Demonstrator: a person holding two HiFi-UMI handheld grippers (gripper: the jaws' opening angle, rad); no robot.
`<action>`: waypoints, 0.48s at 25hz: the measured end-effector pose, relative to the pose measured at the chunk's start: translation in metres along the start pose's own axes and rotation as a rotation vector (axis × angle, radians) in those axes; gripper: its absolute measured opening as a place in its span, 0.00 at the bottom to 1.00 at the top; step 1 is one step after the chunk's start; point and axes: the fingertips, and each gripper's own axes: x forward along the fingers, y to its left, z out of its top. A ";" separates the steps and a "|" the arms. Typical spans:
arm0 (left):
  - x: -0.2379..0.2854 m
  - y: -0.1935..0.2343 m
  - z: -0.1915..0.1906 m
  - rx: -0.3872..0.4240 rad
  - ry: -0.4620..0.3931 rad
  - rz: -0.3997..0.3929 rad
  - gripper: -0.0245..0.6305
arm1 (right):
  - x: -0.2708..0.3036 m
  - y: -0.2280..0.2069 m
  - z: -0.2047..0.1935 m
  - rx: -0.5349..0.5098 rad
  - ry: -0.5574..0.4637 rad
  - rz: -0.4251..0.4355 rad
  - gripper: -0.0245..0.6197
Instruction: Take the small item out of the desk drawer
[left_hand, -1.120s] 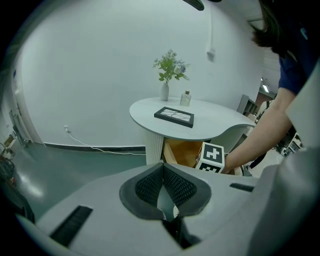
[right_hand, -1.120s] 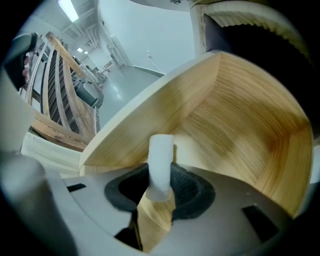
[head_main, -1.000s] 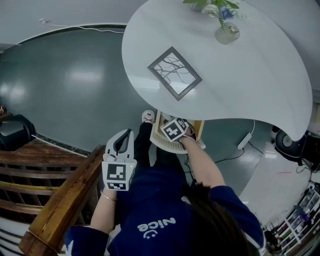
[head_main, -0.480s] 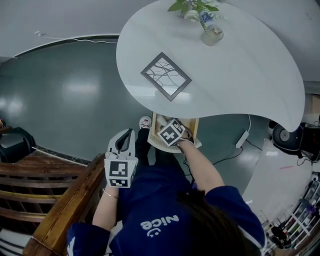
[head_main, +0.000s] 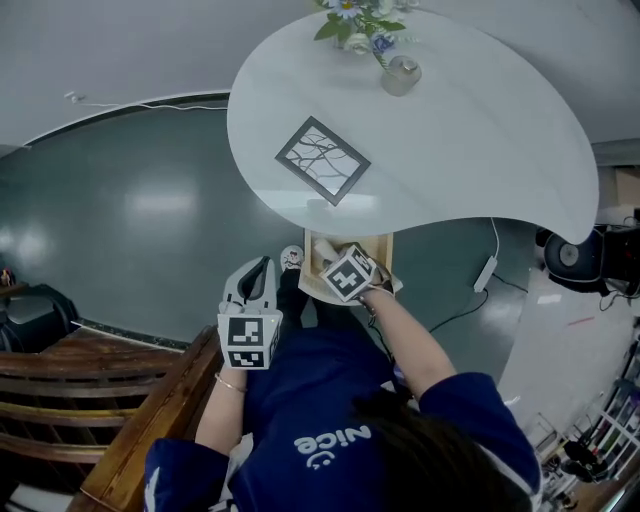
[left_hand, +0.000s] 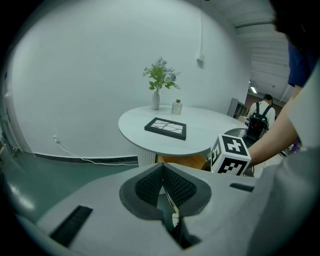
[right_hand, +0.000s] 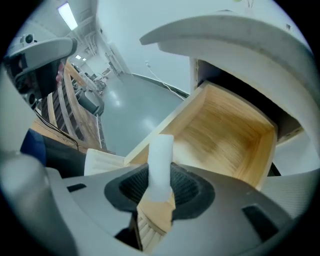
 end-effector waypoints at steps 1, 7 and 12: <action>0.001 0.000 0.003 0.001 -0.008 -0.002 0.04 | -0.004 0.000 0.001 0.009 -0.008 -0.004 0.25; 0.009 -0.007 0.007 0.005 -0.009 -0.042 0.04 | -0.029 0.012 0.003 0.055 -0.060 0.034 0.25; 0.022 -0.014 0.021 0.022 -0.031 -0.086 0.04 | -0.052 0.010 0.008 0.067 -0.108 0.022 0.25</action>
